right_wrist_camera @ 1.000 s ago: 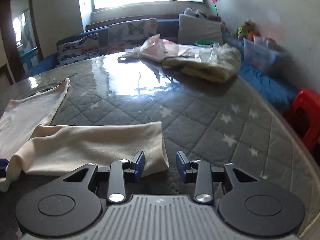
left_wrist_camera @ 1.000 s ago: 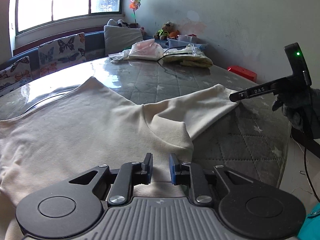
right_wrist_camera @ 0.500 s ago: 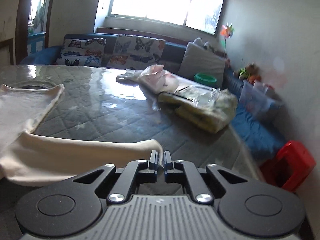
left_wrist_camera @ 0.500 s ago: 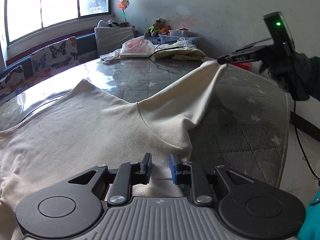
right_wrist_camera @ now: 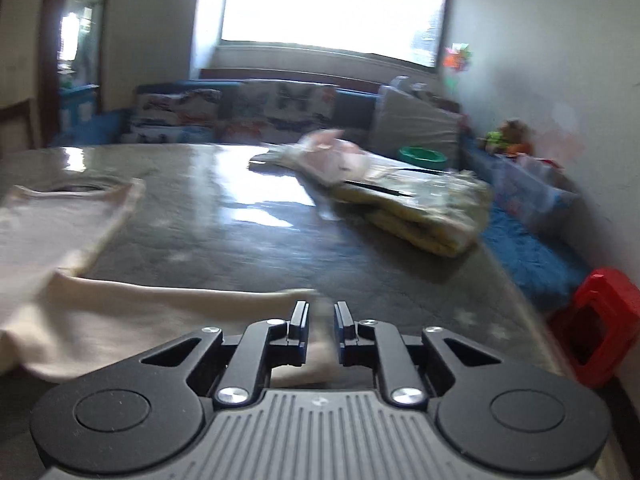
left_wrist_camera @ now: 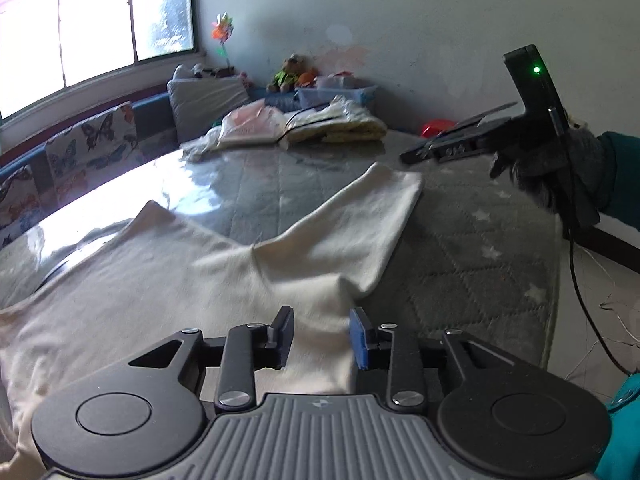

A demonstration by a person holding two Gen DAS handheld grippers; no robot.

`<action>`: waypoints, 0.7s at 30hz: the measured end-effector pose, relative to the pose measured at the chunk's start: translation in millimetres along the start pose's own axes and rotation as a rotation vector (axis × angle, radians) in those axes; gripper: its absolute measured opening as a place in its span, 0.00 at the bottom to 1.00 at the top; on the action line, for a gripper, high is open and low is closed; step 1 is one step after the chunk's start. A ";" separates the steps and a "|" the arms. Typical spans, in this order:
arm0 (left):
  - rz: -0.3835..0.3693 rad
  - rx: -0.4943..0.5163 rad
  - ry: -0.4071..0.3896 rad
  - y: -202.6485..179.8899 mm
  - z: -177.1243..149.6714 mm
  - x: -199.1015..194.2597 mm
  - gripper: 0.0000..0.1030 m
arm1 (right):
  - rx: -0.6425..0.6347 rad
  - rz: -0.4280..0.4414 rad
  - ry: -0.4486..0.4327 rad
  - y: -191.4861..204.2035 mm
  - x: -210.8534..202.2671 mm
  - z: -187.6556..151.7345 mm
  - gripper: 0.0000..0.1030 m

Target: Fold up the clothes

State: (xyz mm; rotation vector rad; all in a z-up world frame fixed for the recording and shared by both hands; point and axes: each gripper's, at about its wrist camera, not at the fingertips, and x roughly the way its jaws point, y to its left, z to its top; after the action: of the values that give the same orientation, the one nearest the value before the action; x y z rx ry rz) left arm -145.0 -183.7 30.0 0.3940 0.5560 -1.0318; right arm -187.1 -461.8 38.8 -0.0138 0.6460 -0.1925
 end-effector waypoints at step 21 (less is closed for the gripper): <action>-0.105 0.101 0.024 -21.3 -0.8 24.9 0.46 | -0.066 -0.064 0.055 -8.7 59.5 21.8 0.36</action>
State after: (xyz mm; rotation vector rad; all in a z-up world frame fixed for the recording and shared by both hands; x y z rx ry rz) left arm -154.1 -210.4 13.3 0.4712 0.5523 -1.1602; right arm -129.1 -482.3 21.3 -0.0935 0.7070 -0.2340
